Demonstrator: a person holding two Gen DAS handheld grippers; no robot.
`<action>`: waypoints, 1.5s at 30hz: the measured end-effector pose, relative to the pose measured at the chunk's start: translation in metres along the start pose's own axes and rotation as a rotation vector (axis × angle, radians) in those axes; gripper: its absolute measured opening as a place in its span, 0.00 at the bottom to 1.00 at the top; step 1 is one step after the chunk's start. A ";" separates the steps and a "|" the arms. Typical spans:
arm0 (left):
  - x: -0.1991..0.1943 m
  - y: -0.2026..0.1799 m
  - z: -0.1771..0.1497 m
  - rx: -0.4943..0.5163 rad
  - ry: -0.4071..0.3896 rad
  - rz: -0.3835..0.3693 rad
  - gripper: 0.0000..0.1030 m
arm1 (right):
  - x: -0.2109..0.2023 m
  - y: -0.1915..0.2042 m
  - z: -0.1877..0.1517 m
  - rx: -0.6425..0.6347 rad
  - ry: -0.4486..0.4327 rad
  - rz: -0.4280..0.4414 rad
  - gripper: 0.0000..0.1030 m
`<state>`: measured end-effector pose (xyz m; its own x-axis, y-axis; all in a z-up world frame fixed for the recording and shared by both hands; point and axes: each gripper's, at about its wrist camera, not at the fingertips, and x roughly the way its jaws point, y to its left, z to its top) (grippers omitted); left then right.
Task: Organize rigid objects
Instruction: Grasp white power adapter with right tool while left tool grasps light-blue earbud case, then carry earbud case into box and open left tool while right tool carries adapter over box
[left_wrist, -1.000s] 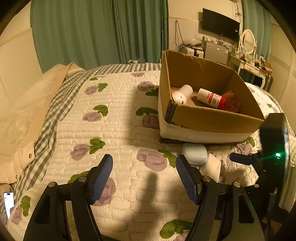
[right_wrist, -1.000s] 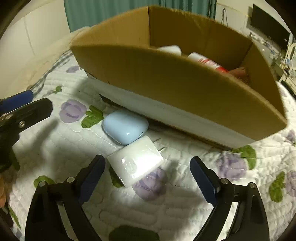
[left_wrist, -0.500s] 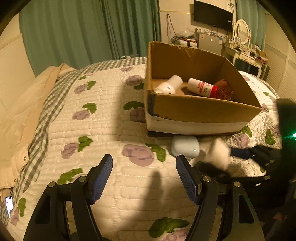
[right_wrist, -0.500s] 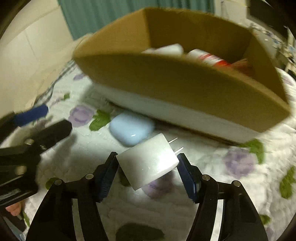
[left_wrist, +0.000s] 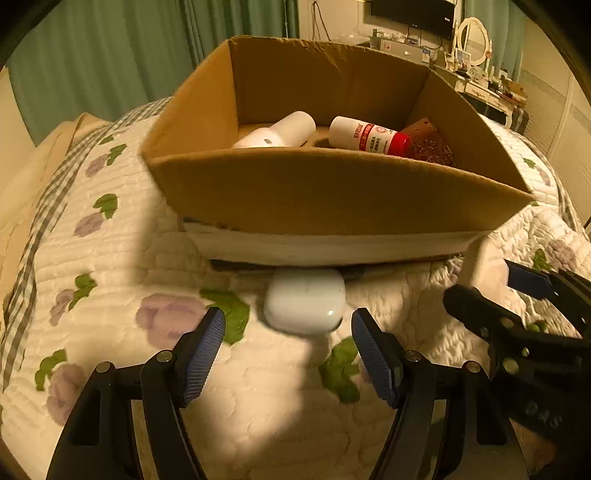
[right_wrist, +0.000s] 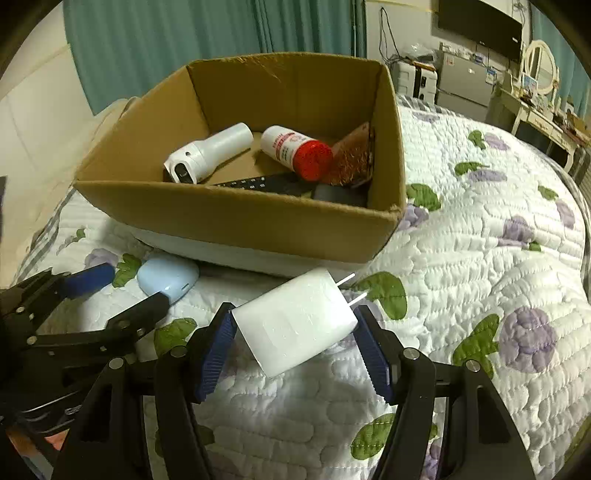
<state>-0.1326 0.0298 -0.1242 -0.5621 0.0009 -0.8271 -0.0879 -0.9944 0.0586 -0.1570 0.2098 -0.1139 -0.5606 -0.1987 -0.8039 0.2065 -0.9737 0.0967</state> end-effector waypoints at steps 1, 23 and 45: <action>0.004 -0.002 0.001 0.003 0.002 0.002 0.71 | 0.002 0.001 0.002 0.006 0.001 0.002 0.63; -0.024 -0.015 -0.016 0.058 -0.038 -0.015 0.50 | -0.020 -0.004 0.001 0.019 -0.019 -0.055 0.62; -0.160 -0.015 0.028 0.002 -0.292 -0.056 0.50 | -0.163 0.006 0.050 -0.078 -0.265 -0.011 0.63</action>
<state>-0.0645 0.0473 0.0230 -0.7693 0.0866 -0.6330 -0.1273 -0.9917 0.0191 -0.1041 0.2311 0.0472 -0.7511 -0.2203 -0.6223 0.2548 -0.9664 0.0345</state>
